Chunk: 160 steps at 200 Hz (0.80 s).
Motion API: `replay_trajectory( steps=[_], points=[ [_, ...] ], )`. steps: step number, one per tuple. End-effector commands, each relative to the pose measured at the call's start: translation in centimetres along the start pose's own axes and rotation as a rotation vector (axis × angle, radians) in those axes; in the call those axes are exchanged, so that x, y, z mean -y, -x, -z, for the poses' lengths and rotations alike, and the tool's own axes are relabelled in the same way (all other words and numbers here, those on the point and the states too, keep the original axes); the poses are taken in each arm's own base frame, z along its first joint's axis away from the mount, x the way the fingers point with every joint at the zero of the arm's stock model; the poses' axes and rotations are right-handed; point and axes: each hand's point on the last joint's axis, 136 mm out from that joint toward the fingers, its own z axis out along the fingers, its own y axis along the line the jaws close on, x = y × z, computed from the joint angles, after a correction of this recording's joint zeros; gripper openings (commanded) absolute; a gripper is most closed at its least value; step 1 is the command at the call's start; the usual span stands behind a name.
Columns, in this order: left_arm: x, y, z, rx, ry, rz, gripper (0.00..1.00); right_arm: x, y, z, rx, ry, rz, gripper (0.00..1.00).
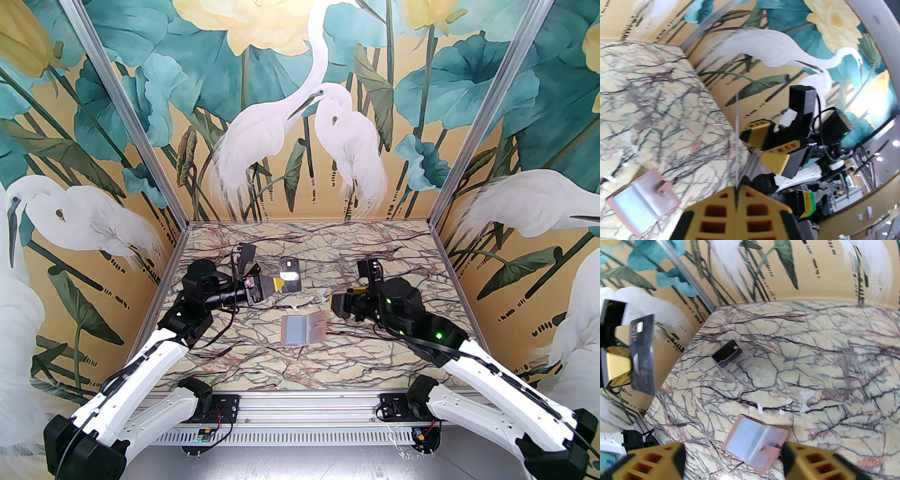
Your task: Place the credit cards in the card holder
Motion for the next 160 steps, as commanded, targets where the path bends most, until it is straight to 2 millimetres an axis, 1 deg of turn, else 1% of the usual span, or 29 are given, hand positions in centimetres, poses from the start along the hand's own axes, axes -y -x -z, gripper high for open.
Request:
replay_trajectory(
  steps=[1, 22, 62, 98, 123, 141, 160],
  points=[
    [1.4, -0.1, -0.4, -0.025, -0.114, 0.031, 0.0, -1.9, 0.3, 0.7, 0.021, 0.117, 0.025, 0.81],
    [1.5, -0.4, -0.7, -0.043, -0.157, 0.053, 0.0, -2.9, 0.4, 1.2, 0.012, 0.178, 0.022, 0.81],
    [1.7, -1.0, -0.9, -0.079, -0.214, 0.082, 0.0, -5.1, 1.5, 2.2, 0.022, 0.296, 0.008, 0.81],
    [3.4, -0.9, -0.7, -0.101, -0.328, 0.099, 0.0, -6.9, 2.6, 2.5, -0.005, 0.395, -0.006, 0.81],
    [3.2, -1.2, -0.9, -0.12, -0.344, 0.106, 0.0, -7.3, 2.7, 2.1, -0.056, 0.43, -0.039, 0.81],
    [3.4, -1.3, -0.7, -0.116, -0.363, 0.103, 0.0, -7.1, 2.5, 2.1, -0.074, 0.434, -0.046, 0.81],
    [3.5, -1.3, -0.7, -0.119, -0.375, 0.114, 0.0, -7.0, 2.7, 2.0, -0.08, 0.455, -0.065, 0.81]
  ],
)
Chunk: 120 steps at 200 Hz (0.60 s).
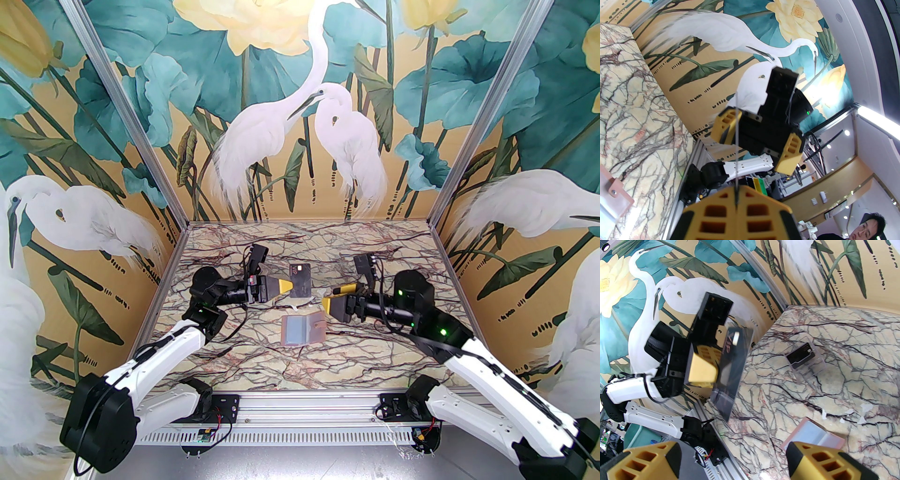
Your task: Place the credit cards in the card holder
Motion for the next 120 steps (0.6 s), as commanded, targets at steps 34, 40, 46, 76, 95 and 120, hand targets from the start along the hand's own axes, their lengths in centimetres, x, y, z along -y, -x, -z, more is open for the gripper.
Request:
replay_trajectory(
  steps=[34, 40, 46, 76, 95, 120],
  points=[
    [1.5, -0.6, 0.0, -0.046, -0.086, 0.002, 0.0, -1.7, 1.6, -0.2, -0.004, 0.108, -0.037, 0.79],
    [1.4, -0.7, 0.0, -0.048, -0.087, 0.009, 0.0, -1.6, 1.8, -0.5, -0.004, 0.113, -0.043, 0.79],
    [1.2, -0.7, 0.0, -0.049, -0.088, 0.016, 0.0, -1.6, 2.0, -0.7, -0.002, 0.121, -0.051, 0.78],
    [1.1, -0.8, 0.0, -0.048, -0.093, 0.022, 0.0, -1.2, 3.1, -1.9, 0.0, 0.132, -0.072, 0.75],
    [0.7, -0.9, 0.0, -0.048, -0.081, 0.035, 0.0, -1.4, 3.7, -2.5, 0.0, 0.158, -0.085, 0.72],
    [0.4, -0.9, 0.0, -0.051, -0.074, 0.043, 0.0, -1.2, 4.3, -3.4, -0.006, 0.173, -0.102, 0.66]
  ],
)
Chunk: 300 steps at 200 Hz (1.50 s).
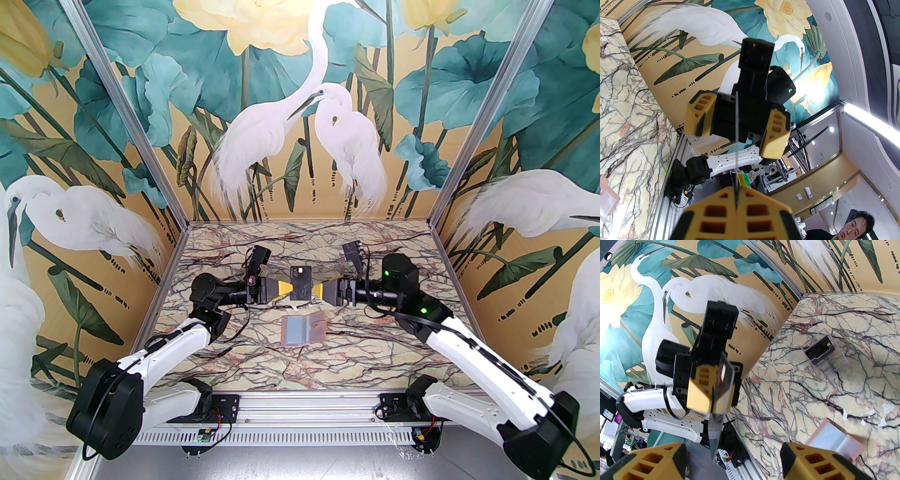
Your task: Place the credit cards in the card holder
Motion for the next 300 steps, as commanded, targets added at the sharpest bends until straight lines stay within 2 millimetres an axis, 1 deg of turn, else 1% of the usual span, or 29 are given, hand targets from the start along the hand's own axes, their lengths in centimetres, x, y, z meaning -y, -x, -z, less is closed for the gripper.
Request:
replay_trajectory(
  steps=[1, 44, 77, 100, 120, 163, 253, 300],
  points=[
    [-0.2, -0.6, 0.0, -0.025, -0.006, 0.001, 0.0, -1.6, 1.8, -0.2, 0.027, 0.06, 0.012, 0.66],
    [-0.5, -0.5, 0.0, -0.028, 0.007, 0.011, 0.0, -1.2, 1.9, -1.1, 0.009, 0.076, -0.02, 0.53],
    [-0.7, -0.4, -0.1, -0.026, 0.012, 0.014, 0.0, -1.2, 1.5, -1.2, -0.008, 0.091, -0.028, 0.48],
    [-0.8, -0.3, -0.2, -0.032, 0.014, 0.019, 0.0, -1.3, 1.2, -1.1, -0.014, 0.102, -0.025, 0.46],
    [-0.8, -0.2, -0.2, -0.038, 0.016, 0.024, 0.0, -1.3, 0.8, -1.2, -0.027, 0.116, -0.028, 0.4],
    [-0.6, -0.2, -0.3, -0.044, 0.016, 0.022, 0.0, -1.4, 0.5, -1.4, -0.046, 0.134, -0.029, 0.31],
    [-0.4, -0.5, -0.3, -0.052, 0.03, 0.023, 0.0, -0.5, -0.3, -1.8, -0.071, 0.126, -0.038, 0.3],
    [-0.3, -0.5, -0.2, -0.057, 0.041, 0.017, 0.0, -0.1, -0.9, -2.0, -0.083, 0.124, -0.042, 0.24]
  ],
)
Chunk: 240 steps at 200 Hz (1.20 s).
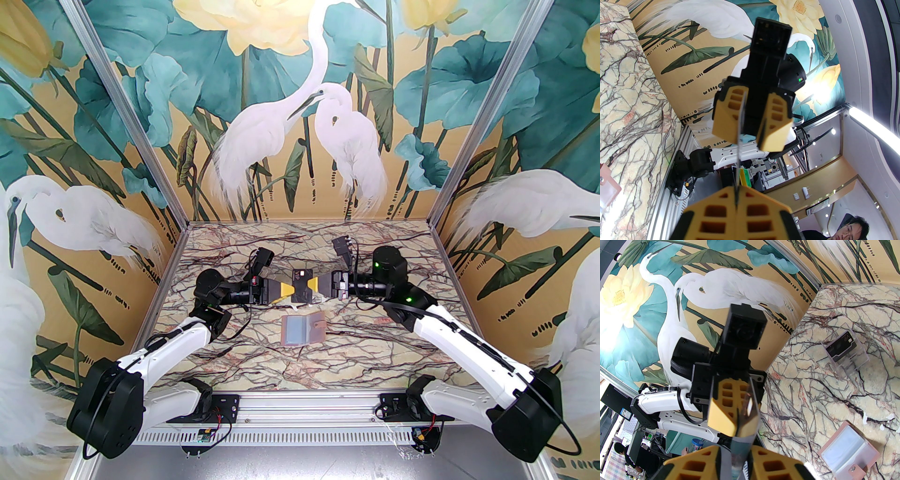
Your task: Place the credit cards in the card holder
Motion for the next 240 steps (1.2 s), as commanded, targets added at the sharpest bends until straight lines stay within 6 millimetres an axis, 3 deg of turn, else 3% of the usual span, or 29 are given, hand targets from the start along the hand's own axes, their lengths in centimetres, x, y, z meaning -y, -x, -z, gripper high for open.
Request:
replay_trajectory(
  steps=[1, 103, 143, 149, 159, 191, 216, 240],
  points=[
    [1.0, 0.0, -0.1, -0.021, -0.005, -0.035, 0.0, 0.0, -0.6, -0.3, -0.021, 0.025, 0.018, 0.24],
    [1.1, -0.2, 0.0, -0.026, -0.002, -0.034, 0.0, -0.3, -1.3, -0.7, -0.053, 0.044, 0.022, 0.18],
    [0.7, -0.1, 0.0, -0.008, 0.023, -0.031, 0.0, -0.2, -1.4, -0.7, -0.054, 0.035, 0.028, 0.02],
    [0.6, 0.0, 0.1, 0.0, 0.034, -0.033, 0.08, -0.2, -1.4, -0.7, -0.051, 0.033, 0.03, 0.0],
    [0.3, 0.0, 0.2, 0.011, 0.058, -0.038, 0.3, -0.1, -1.4, -0.6, -0.044, 0.026, 0.031, 0.0],
    [-2.0, 0.9, 2.2, 0.115, 0.264, -0.041, 0.59, 1.6, -1.8, -0.2, -0.052, -0.073, -0.007, 0.0],
    [-6.9, 1.6, 7.3, 0.273, 0.62, 0.022, 0.63, 4.6, -3.1, 0.0, -0.079, -0.182, -0.096, 0.0],
    [-9.4, 0.2, 8.9, 0.297, 0.7, 0.108, 0.61, 8.3, -5.3, -0.1, -0.122, -0.29, -0.212, 0.0]
  ],
)
